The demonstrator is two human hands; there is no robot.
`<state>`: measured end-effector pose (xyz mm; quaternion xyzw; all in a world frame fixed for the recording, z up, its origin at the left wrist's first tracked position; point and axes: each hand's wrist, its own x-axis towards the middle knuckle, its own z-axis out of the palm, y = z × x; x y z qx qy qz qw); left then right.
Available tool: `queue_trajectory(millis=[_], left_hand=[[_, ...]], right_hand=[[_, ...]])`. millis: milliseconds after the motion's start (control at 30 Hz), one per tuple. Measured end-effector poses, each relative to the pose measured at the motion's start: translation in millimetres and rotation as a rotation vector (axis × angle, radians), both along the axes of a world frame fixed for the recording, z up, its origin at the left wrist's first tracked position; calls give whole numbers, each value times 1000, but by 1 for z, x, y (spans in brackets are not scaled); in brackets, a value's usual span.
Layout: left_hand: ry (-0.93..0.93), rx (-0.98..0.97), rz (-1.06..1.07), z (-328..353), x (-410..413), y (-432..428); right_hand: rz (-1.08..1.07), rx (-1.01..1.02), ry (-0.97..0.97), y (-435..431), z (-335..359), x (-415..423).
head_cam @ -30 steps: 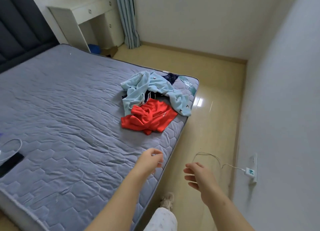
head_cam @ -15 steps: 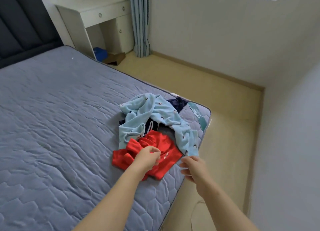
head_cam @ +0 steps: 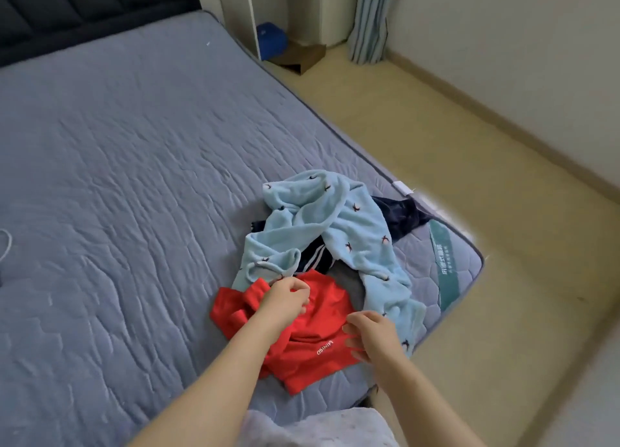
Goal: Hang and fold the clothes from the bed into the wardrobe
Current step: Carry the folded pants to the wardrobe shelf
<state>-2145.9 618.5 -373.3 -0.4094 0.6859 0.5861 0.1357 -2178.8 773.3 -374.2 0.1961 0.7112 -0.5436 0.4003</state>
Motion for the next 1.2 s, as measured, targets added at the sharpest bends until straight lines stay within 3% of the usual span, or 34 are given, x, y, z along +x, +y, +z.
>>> queue_trajectory(millis=[233,400,733,900,1000,1133,1200], left_hand=[[-215,16,265,-73,-70,24],[-247,-59,368,-134,-117,31],[-212,-395,205,-265,-182,25],[-313,-677,68,-294,-196,15],[-324,-663,-101,-307,-206,11],[-554,-640,-433,-314,-216,12],[-576,-608,-449,-309,-214,18]], right_hand=[[234,78,-97,1,-52,-120],[341,107,-145,-14,-118,-165],[451,168,-200,-32,-247,-173],[368,155,10,-24,-265,-190],[345,129,90,-18,-262,-205],[317,195,175,-8,-257,-231],[324,227,193,-3,-255,-238]])
